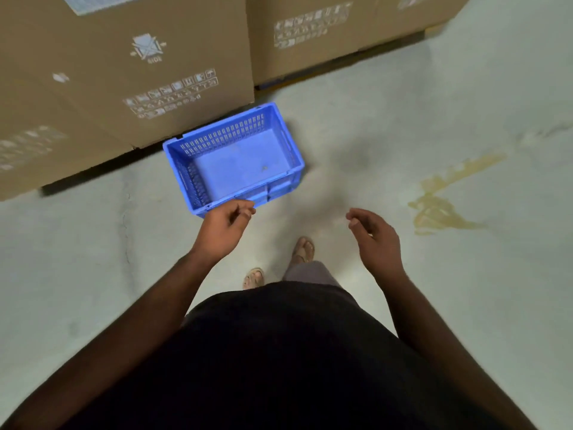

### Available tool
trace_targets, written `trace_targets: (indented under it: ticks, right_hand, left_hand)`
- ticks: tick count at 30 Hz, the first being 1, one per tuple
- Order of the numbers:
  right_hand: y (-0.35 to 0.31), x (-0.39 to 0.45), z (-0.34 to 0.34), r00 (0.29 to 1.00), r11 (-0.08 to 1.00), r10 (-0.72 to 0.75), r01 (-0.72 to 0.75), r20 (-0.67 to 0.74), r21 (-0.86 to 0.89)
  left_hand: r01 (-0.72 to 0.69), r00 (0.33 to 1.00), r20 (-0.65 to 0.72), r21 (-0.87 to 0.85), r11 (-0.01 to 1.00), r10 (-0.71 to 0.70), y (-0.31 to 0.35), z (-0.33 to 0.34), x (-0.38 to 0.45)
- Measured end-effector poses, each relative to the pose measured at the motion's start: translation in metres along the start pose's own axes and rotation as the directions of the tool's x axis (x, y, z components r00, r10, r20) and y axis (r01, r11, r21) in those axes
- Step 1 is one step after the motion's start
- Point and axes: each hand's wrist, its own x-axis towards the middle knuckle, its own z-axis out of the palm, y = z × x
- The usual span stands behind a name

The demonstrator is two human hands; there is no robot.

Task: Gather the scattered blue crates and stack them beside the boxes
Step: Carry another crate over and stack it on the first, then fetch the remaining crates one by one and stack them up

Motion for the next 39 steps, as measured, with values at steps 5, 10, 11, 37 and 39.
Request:
trace_targets:
  ticks: [5,10,11,37,39]
  right_hand:
    - [0.050,-0.042,-0.079,0.976,0.984,0.121,-0.094,-0.183,0.152]
    - [0.116,-0.052,-0.170,0.902,0.946,0.229,-0.118,-0.367,0.302]
    - [0.129,-0.055,-0.192,0.886,0.938,0.253,-0.126,-0.389,0.324]
    - [0.382,0.050,-0.777,0.427,0.701,0.670,-0.096,-0.607,0.706]
    - [0.396,0.067,-0.814,0.382,0.668,0.707,-0.083,-0.596,0.739]
  left_hand:
    - [-0.025,0.988,0.151,0.035,0.999,0.020,0.045,0.064,0.003]
    - [-0.159,0.923,0.370,0.110,0.981,0.109,0.110,0.190,0.030]
    - [-0.175,0.907,0.406,0.117,0.978,0.114,0.124,0.223,0.033]
    - [-0.484,0.489,0.858,0.115,0.867,0.159,0.487,0.954,0.113]
    - [-0.506,0.443,0.885,0.112,0.855,0.146,0.521,1.010,0.124]
